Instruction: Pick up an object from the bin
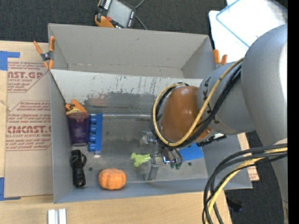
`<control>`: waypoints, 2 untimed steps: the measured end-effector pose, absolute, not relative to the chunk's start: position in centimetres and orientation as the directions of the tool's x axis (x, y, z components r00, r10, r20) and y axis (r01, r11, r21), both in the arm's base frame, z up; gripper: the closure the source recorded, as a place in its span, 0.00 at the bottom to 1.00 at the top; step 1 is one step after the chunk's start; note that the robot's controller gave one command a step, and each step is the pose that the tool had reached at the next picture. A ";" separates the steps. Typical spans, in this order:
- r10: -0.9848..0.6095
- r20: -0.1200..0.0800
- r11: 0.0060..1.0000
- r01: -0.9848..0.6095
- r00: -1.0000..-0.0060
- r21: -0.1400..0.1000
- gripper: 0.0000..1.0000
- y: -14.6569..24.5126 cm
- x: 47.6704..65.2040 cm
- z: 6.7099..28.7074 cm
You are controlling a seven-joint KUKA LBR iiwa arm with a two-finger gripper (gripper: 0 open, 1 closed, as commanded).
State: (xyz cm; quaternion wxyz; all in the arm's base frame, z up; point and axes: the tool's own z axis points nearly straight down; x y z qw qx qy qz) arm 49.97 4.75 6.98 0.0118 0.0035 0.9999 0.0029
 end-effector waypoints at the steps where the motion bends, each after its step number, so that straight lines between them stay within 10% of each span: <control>1: -0.097 -0.018 0.995 -0.097 -0.995 0.003 1.00 3.9 49.3 6.8; 2: -0.097 -0.018 0.995 -0.097 -0.995 0.003 1.00 3.9 49.3 6.8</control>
Offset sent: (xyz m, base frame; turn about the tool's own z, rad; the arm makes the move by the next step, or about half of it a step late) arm 0.0000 0.0000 0.0000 0.0000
